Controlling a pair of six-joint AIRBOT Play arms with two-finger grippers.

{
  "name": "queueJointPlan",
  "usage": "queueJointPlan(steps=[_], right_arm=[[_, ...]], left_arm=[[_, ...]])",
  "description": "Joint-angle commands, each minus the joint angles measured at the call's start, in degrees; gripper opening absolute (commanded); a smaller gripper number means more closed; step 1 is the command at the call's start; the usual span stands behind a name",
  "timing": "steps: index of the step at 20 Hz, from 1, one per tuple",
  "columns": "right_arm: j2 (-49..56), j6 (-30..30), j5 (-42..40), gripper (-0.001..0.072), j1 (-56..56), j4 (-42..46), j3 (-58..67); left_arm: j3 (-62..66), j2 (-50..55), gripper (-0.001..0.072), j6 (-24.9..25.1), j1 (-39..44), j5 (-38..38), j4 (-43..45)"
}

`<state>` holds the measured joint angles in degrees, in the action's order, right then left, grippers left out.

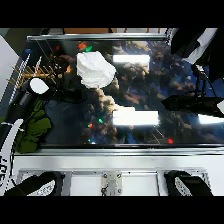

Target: Fold the clothes and pants, and hang the long-sleeved shirts on hangers.

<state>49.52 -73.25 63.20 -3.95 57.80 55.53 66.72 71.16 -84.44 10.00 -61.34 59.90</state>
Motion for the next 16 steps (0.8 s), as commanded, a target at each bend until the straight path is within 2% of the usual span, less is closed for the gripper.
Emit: queueJointPlan(steps=[1, 7, 11, 12, 13, 14, 16], right_arm=[[0.1, 0.0, -0.1, 0.0013, 0.0, -0.1, 0.0], [0.1, 0.0, 0.0, 0.0012, 0.0, 0.0, -0.3], [0.1, 0.0, 0.0, 0.0013, 0.0, 0.0, -0.3], [0.1, 0.0, 0.0, 0.0013, 0.0, 0.0, -0.3], [0.1, 0.0, 0.0, 0.0013, 0.0, 0.0, -0.3], [0.1, 0.0, 0.0, 0.0013, 0.0, 0.0, -0.3], [0.1, 0.0, 0.0, 0.0013, 0.0, 0.0, -0.3]], left_arm=[[0.0, 0.1, 0.0014, 0.0, 0.0, 0.0, 0.0], [0.8, 1.2, 0.0013, 0.1, -1.4, -2.0, 1.0], [7.8, -0.7, 0.0014, 0.0, -8.8, -9.4, 13.0], [9.4, -1.6, 0.0057, 0.1, -11.3, -12.1, 17.5], [10.7, -2.5, 0.0467, 0.0, -14.1, -14.6, 21.9], [11.2, -3.3, 0.0718, -0.7, -16.8, -16.1, 25.5], [10.4, -5.7, 0.0712, -2.9, -23.2, -16.9, 33.2]])
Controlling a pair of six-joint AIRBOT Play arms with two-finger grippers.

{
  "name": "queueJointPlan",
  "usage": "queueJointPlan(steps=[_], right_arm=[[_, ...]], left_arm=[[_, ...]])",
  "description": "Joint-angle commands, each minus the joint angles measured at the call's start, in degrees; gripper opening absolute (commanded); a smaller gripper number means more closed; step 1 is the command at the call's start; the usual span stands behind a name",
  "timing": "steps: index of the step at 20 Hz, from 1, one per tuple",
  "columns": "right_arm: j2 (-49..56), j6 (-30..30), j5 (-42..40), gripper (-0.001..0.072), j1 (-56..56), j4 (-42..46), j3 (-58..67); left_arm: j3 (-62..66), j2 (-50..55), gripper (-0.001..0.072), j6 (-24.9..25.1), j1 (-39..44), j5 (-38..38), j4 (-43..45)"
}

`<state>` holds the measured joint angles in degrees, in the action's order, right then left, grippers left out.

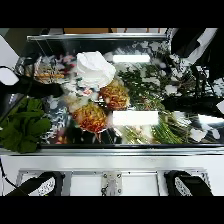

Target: Fold the clothes and pants, and hang the long-sleeved shirts on hangers.

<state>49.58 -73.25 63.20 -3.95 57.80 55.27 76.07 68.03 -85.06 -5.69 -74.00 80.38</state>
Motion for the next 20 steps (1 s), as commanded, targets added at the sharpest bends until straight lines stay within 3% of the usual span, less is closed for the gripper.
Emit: queueJointPlan(steps=[1, 3, 7, 12, 17, 19, 20], right_arm=[[0.0, 0.0, 0.0, 0.0013, 0.0, 0.0, 0.0], [0.0, 0.0, 0.0, 0.0013, 0.0, 0.0, 0.0], [0.0, 0.0, 0.0, 0.0013, 0.0, 0.0, 0.0], [0.0, 0.0, 0.0, 0.0013, 0.0, 0.0, 0.0], [0.0, 0.0, 0.0, 0.0013, 0.0, 0.0, 0.0], [0.0, 0.0, 0.0, 0.0013, 0.0, 0.0, 0.0], [0.0, 0.0, 0.0, 0.0013, 0.0, 0.0, 0.0]], left_arm=[[-0.2, -3.7, 0.0712, -4.1, -10.9, -4.0, 16.4], [-4.6, -5.9, 0.0712, -6.0, -17.7, -2.3, 20.7], [-15.6, -7.3, 0.0712, -8.1, -28.7, 8.1, 20.5], [-23.4, -2.2, 0.0711, -8.3, -30.3, 15.8, 20.6], [-24.4, 2.3, 0.0686, -8.3, -30.3, 17.3, 20.6], [-24.4, 2.8, 0.0196, -8.3, -30.2, 16.9, 20.3], [-24.3, 2.4, 0.0041, -8.2, -29.7, 16.7, 20.0]])
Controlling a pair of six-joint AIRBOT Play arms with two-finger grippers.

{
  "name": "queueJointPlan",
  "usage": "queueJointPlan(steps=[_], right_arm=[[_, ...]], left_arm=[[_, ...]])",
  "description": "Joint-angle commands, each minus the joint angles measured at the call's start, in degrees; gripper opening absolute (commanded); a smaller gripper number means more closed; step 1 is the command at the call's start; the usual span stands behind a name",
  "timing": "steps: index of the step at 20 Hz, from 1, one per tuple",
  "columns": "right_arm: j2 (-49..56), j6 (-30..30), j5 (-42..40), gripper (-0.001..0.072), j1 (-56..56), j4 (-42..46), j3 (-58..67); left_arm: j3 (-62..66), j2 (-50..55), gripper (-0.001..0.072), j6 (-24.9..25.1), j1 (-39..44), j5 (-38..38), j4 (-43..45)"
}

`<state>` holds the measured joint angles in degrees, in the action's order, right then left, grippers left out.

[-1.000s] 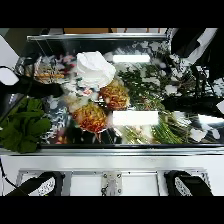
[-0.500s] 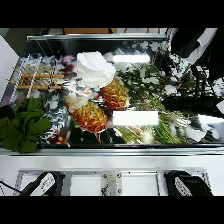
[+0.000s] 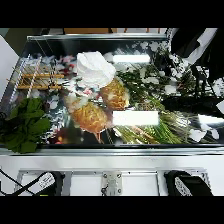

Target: Fold the clothes and pants, and hang the long-sleeved shirts on hangers.

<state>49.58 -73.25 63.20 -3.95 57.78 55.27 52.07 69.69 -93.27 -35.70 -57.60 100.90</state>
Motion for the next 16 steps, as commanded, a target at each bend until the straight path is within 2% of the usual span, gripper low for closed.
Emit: queueJointPlan(steps=[1, 5, 8, 10, 12, 14, 16], right_arm=[[0.0, 0.0, 0.0, 0.0012, 0.0, 0.0, 0.0], [0.0, 0.0, 0.0, 0.0013, 0.0, 0.0, 0.0], [0.0, -0.1, 0.0, 0.0013, 0.0, -1.7, 0.0], [0.0, -0.1, 0.1, 0.0013, 0.0, -5.4, 0.0], [0.0, 0.0, 0.2, 0.0013, 0.0, -9.1, 0.0], [0.0, 0.0, -1.4, 0.0012, -0.6, -9.4, 0.2], [0.0, 0.0, -2.4, 0.0011, -3.0, -7.9, 1.7]], left_arm=[[-0.3, -0.5, 0.0013, 0.0, 1.5, 0.3, -0.6], [1.3, -11.3, 0.0013, 0.0, 13.4, -2.8, -2.3], [5.4, -20.7, 0.0013, 0.0, 28.0, -7.2, -12.6], [7.9, -24.9, 0.0013, -0.1, 39.7, -5.4, -18.0], [10.6, -26.7, 0.0013, -2.3, 52.8, -2.2, -18.4], [13.5, -25.6, 0.0013, -4.8, 64.2, 2.5, -18.4], [17.8, -21.1, 0.0013, -5.2, 72.5, 6.7, -18.4]])
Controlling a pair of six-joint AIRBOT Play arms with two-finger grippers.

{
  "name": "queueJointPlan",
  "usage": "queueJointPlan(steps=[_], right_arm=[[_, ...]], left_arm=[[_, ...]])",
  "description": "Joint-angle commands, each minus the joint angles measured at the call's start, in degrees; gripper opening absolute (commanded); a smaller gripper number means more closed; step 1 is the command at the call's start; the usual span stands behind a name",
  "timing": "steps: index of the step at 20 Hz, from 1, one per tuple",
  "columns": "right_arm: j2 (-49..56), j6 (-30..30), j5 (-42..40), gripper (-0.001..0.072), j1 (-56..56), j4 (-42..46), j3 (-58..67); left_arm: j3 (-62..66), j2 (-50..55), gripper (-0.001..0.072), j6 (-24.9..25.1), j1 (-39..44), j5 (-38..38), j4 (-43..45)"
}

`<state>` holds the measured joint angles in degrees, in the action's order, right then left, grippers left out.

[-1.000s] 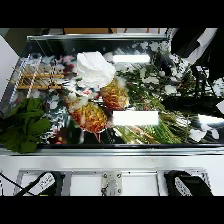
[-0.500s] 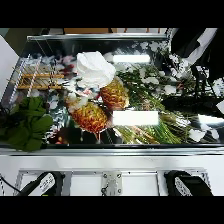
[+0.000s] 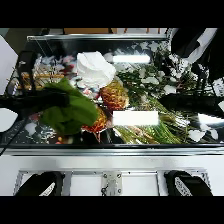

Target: Fold the clothes and pants, and hang the long-sleeved shirts on hangers.

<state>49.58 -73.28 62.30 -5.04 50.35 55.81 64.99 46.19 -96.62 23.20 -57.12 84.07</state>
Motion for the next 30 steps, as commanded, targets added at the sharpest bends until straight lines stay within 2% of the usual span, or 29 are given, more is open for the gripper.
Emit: queueJointPlan(steps=[1, 4, 8, 9, 10, 11, 13, 16, 19, 23, 28, 29, 30], right_arm=[[0.0, 0.0, -1.4, 0.0011, -3.5, 0.5, 2.2], [-0.3, -0.5, -1.4, 0.0011, -9.1, 2.6, 5.2], [-0.6, -0.6, -1.4, 0.0011, -14.6, 2.6, 6.0], [-0.6, -0.6, -1.4, 0.0011, -15.5, 2.6, 6.0], [-0.6, -0.6, -1.2, 0.0011, -16.1, 2.6, 6.0], [-0.6, -0.6, -0.8, 0.0011, -16.7, 2.6, 6.0], [-0.6, -0.6, -0.5, 0.0011, -17.0, 4.0, 6.0], [-0.6, -0.7, 0.8, 0.0011, -16.9, 6.7, 5.9], [-0.5, -1.1, 1.1, 0.0011, -16.9, 7.6, 5.8], [-0.4, -1.1, 1.1, 0.0011, -16.9, 7.6, 5.7], [0.0, -1.1, 1.2, 0.0011, -16.9, 7.6, 5.7], [0.0, -1.1, 1.2, 0.0011, -16.9, 7.6, 5.6], [0.0, -1.1, 1.2, 0.0011, -16.9, 7.8, 5.5]], left_arm=[[7.4, 5.5, 0.0013, -1.8, 16.3, 8.3, -1.6], [16.8, 18.1, 0.0014, -1.8, 20.6, 13.4, -1.7], [30.5, 36.0, 0.0033, -1.8, 23.6, 13.9, -1.7], [33.2, 39.3, 0.035, -1.8, 23.3, 13.2, -1.6], [35.8, 41.9, 0.0705, -3.1, 22.0, 11.3, -1.7], [37.9, 43.5, 0.0709, -5.9, 19.9, 7.4, -1.7], [38.2, 44.3, 0.0709, -8.2, 14.0, -1.7, -1.8], [25.0, 40.7, 0.071, -8.3, 5.9, -8.0, -2.4], [5.7, 36.8, 0.071, -7.2, 0.1, -3.3, -13.5], [-9.1, 37.8, 0.0711, 4.7, -0.3, 5.2, -31.9], [-6.3, 44.5, 0.071, 5.8, 4.4, 8.3, -33.1], [-4.5, 46.0, 0.0698, 5.7, 4.8, 8.2, -33.0], [-2.8, 47.2, 0.0548, 5.7, 4.8, 7.7, -33.0]])
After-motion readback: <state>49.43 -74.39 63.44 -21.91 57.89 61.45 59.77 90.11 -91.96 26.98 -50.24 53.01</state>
